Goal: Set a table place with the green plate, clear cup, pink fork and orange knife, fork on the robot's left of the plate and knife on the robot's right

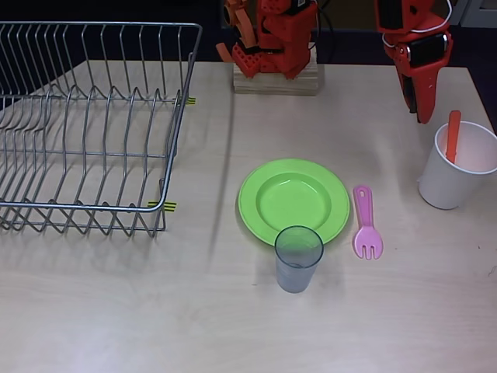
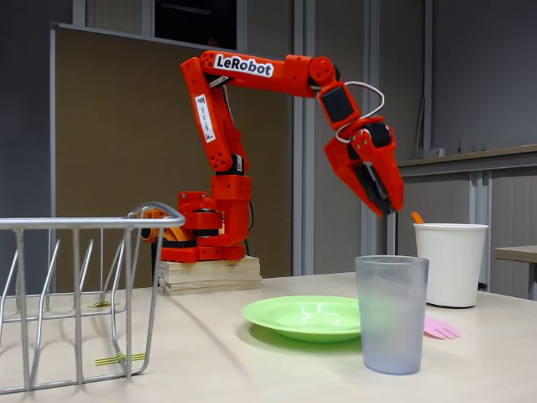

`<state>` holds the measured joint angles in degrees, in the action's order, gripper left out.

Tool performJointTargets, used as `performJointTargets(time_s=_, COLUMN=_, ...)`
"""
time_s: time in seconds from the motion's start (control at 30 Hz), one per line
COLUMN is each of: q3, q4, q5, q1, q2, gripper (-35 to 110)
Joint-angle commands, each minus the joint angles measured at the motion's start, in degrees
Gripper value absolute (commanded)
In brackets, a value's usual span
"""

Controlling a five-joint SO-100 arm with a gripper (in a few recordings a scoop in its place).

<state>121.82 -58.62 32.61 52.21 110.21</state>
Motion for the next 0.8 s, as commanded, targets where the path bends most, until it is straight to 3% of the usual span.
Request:
performJointTargets(time_s=0.0, q3=-3.2, q4=-2.1, q5=2.5, q1=4.2, q2=-1.0, gripper=34)
performJointTargets(time_s=0.07, q3=-4.0, q4=-1.9, q5=2.6, q1=5.6, q2=-2.2, gripper=51)
performJointTargets(time_s=0.1, q3=-4.7, q4=-1.8, q5=3.1, q1=6.2, q2=-2.9, gripper=51)
performJointTargets(time_s=0.77, q3=-9.1, q4=5.1, q5=3.0, q1=8.3, q2=-11.5, gripper=26)
